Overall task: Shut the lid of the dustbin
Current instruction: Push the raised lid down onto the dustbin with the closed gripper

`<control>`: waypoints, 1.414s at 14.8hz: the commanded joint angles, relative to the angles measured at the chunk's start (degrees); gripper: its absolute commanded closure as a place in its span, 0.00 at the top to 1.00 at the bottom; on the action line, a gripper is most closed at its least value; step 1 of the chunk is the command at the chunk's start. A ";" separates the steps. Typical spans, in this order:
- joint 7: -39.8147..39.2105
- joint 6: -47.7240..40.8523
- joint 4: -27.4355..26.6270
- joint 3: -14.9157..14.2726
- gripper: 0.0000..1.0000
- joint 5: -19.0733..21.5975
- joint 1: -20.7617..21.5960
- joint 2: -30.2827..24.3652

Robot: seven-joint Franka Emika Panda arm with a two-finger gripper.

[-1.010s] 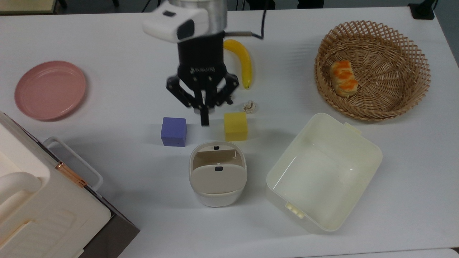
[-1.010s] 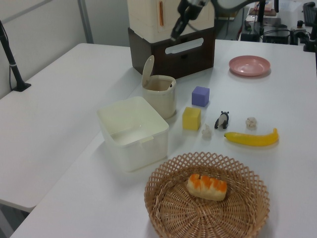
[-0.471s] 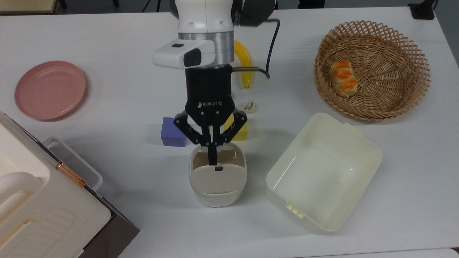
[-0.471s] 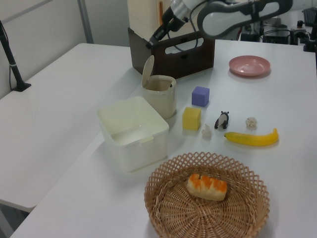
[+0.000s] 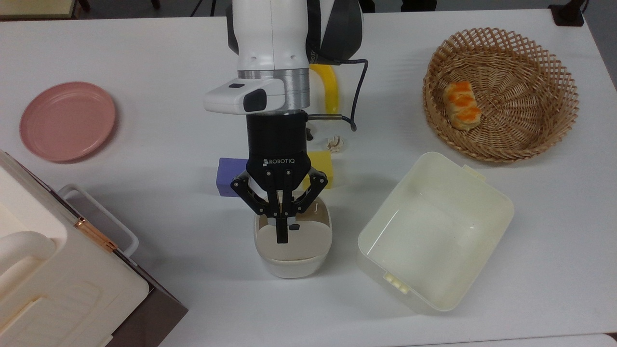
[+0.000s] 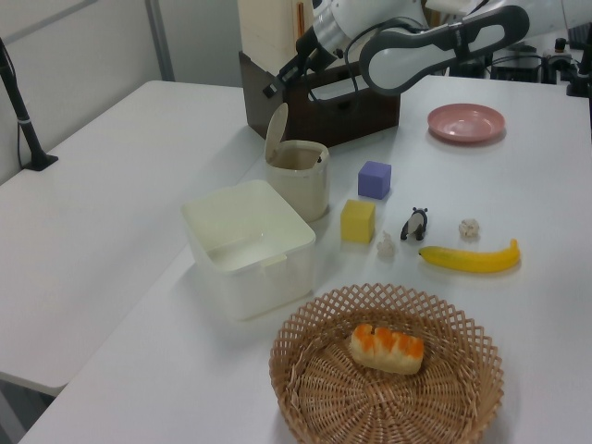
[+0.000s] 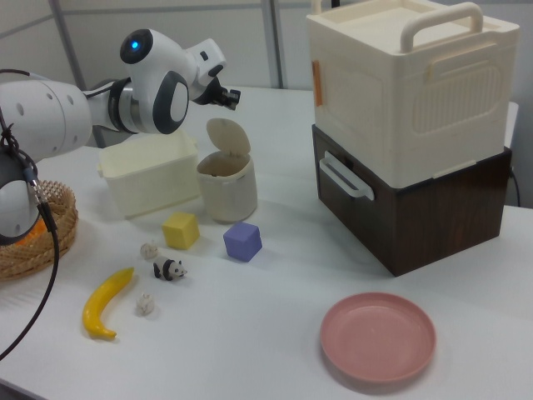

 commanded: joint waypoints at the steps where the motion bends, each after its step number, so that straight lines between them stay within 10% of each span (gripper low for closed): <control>1: 0.67 -4.36 1.19 -0.22 0.00 1.02 0.52 0.09; 21: -1.27 -26.27 -1.63 0.13 0.00 0.58 1.58 -0.09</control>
